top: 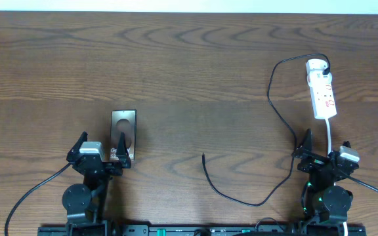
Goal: Plug charger to phone and switch on socket
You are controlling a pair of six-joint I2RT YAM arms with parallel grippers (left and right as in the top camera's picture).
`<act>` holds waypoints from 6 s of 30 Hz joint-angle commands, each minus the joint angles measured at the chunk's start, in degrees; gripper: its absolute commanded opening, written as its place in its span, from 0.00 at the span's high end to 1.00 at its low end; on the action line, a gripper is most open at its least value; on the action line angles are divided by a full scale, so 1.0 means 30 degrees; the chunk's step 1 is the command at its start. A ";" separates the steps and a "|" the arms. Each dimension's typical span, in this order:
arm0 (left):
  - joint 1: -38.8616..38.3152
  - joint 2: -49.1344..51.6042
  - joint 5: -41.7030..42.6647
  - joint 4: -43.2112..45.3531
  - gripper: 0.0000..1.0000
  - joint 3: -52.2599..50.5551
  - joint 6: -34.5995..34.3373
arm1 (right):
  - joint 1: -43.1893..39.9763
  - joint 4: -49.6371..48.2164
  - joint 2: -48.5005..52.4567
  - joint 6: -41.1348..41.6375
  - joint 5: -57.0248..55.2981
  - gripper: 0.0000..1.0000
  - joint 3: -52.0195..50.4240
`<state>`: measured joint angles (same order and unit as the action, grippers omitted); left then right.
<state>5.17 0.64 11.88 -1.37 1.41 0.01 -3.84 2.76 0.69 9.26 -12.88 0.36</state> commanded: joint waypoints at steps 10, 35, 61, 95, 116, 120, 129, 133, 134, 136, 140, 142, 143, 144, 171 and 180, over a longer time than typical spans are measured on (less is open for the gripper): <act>0.0080 -0.0102 0.0255 -0.0590 0.05 -0.0379 0.0058 | 0.0168 0.0080 -0.0102 0.0321 -0.0306 0.01 -0.0015; 0.0080 -0.0102 0.0248 -0.0590 0.05 -0.0379 0.0058 | 0.0168 0.0080 -0.0102 0.0321 -0.0306 0.01 -0.0015; 0.0080 -0.0102 0.0182 -0.0583 0.05 -0.0379 0.0066 | 0.0168 0.0080 -0.0102 0.0321 -0.0306 0.01 -0.0015; 0.0095 2.3219 -0.1166 -1.4804 0.05 2.4611 -0.2499 | 0.0168 0.0080 -0.0102 0.0321 -0.0306 0.01 -0.0015; 0.0073 3.1911 0.0248 -1.7741 0.02 2.6731 -0.2543 | 0.0168 0.0080 -0.0102 0.0321 -0.0306 0.01 -0.0015; 0.0044 3.1984 0.0168 -1.8302 0.02 2.6359 -0.2375 | 0.0168 0.0080 -0.0102 0.0321 -0.0306 0.01 -0.0015; -0.0801 3.2742 0.0087 -1.9802 0.02 2.5492 -0.0058 | 0.0168 0.0080 -0.0102 0.0321 -0.0306 0.01 -0.0015; -0.1399 3.2836 -0.1399 -1.9744 0.02 2.5208 0.0000 | 0.0168 0.0080 -0.0102 0.0321 -0.0306 0.01 -0.0015; -0.1435 3.2866 -0.1486 -1.9744 0.02 2.5172 -0.0007 | 0.0168 0.0080 -0.0102 0.0321 -0.0306 0.01 -0.0015; -0.1450 3.2946 -0.1486 -1.9730 0.02 2.5041 -0.0015 | 0.0168 0.0080 -0.0102 0.0321 -0.0306 0.01 -0.0015; -0.1450 3.3048 -0.1472 -1.8928 0.02 2.4203 -0.0029 | 0.0168 0.0080 -0.0102 0.0321 -0.0306 0.01 -0.0015; -0.1450 3.3070 -0.1472 -1.8017 0.02 2.3205 -0.0095 | 0.0168 0.0080 -0.0102 0.0321 -0.0306 0.01 -0.0015; -0.1450 3.3077 -0.1464 -1.7704 0.02 2.2928 -0.0102 | 0.0168 0.0080 -0.0102 0.0321 -0.0306 0.01 -0.0015; -0.1450 3.3077 -0.1472 -1.7267 0.02 2.2527 -0.0095 | 0.0168 0.0080 -0.0102 0.0321 -0.0306 0.01 -0.0015; -0.2718 3.3113 -0.2346 -1.3296 0.02 1.9606 0.0211 | 0.0168 0.0080 -0.0102 0.0321 -0.0306 0.01 -0.0015; -0.3286 3.3113 -0.3330 -1.2713 0.02 1.9598 -0.0168 | 0.0168 0.0080 -0.0102 0.0321 -0.0306 0.01 -0.0015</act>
<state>-4.71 99.35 2.98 -39.86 60.51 0.01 -3.62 2.74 0.69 9.69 -13.32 0.36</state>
